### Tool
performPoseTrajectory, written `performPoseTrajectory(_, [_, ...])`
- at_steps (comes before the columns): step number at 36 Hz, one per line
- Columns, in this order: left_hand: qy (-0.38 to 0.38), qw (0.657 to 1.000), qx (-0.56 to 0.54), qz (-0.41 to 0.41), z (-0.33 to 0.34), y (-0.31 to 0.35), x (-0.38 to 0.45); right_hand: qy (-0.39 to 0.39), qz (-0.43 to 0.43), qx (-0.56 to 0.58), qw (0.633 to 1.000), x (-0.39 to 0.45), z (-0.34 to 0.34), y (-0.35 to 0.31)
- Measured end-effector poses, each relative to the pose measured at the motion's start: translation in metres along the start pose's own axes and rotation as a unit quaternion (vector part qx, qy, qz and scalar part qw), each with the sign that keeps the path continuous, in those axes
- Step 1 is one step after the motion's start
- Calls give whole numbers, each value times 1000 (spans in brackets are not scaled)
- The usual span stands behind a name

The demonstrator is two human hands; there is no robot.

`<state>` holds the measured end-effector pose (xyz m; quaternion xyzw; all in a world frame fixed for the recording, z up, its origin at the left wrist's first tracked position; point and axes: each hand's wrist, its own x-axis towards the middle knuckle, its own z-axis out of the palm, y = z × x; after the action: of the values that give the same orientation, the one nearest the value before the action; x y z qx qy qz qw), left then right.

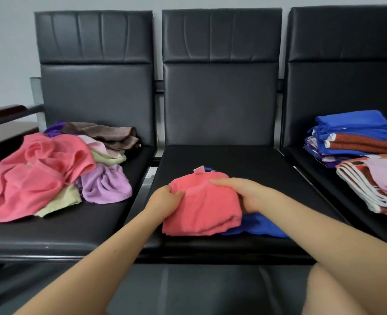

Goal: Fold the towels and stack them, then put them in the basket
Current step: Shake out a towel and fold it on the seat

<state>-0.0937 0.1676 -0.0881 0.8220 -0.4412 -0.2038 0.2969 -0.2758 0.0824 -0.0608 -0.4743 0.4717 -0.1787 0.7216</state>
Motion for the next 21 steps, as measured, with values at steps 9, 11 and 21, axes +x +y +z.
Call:
performPoseTrajectory(9, [17, 994, -102, 37, -5, -2, -5, 45, -121, 36, 991, -27, 18, -19])
performPoseTrajectory(11, [6, 989, -145, 40, -6, -1, -6, 56, -141, 34, 988, -32, 20, -26])
performPoseTrajectory(21, [-240, 906, -347, 45, -7, 66, -8, 106, -238, 94, 961, -65, -6, -63])
